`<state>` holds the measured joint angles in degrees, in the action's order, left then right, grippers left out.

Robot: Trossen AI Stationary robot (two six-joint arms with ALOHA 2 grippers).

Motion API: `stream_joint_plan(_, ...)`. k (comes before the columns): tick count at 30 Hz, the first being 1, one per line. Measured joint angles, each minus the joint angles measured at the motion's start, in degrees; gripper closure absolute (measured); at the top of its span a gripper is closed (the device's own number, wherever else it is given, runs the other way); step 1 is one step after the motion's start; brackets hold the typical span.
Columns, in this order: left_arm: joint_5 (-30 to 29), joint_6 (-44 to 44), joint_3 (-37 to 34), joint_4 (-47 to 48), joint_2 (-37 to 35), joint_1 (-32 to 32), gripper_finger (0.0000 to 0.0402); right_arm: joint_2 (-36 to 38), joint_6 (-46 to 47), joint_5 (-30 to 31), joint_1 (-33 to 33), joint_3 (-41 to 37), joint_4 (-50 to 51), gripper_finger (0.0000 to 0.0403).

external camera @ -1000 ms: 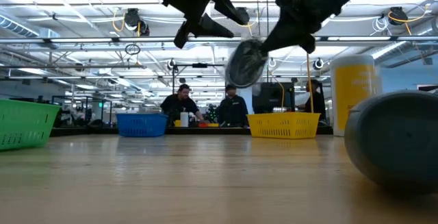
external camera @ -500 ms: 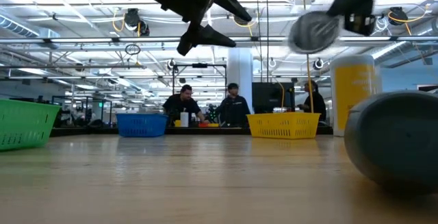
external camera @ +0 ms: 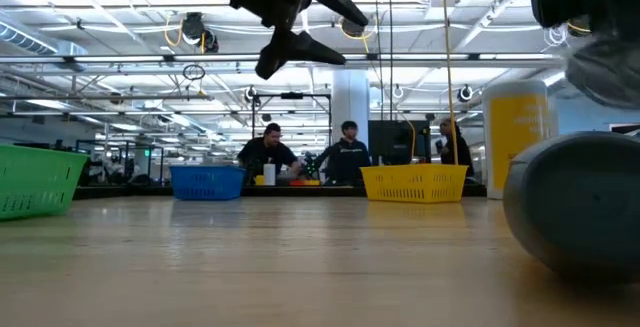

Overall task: Pick & Place Travel size toiletries
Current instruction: Put the black hairbrush into the red bin

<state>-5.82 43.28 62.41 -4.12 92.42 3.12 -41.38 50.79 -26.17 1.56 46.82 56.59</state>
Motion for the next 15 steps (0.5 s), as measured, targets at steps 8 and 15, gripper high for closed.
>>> stream_joint_plan(8, -0.2, 3.1, 0.0, 0.0, 0.0, 2.7, 0.0160, 0.0, 6.1, -5.6, 0.0, -14.2, -18.2, 0.0403)
stream_joint_plan(15, -0.2, 3.7, 0.0, 0.1, 0.0, 6.2, 0.0160, 0.0, 9.0, -5.7, 0.0, -21.6, -29.1, 0.0387)
